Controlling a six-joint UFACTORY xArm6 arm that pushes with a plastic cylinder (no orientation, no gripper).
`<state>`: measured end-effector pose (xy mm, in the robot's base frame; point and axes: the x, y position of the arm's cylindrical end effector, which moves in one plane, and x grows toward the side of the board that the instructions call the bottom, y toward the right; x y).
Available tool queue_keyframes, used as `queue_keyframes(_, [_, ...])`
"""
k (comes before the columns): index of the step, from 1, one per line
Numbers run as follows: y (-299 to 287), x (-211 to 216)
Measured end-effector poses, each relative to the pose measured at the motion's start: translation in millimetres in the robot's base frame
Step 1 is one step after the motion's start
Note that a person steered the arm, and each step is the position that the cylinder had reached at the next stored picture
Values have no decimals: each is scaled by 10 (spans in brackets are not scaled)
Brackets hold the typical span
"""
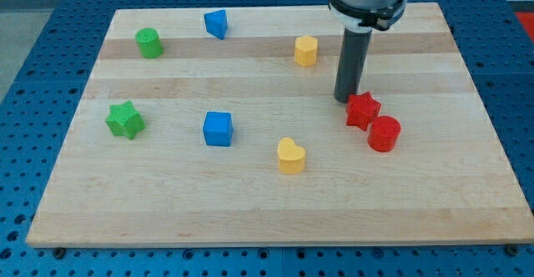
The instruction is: Slide the red star and red circle slightly down
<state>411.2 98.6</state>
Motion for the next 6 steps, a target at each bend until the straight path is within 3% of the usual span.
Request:
queue_keyframes(4, [347, 460])
queue_keyframes(5, [181, 429])
queue_keyframes(6, [-408, 323])
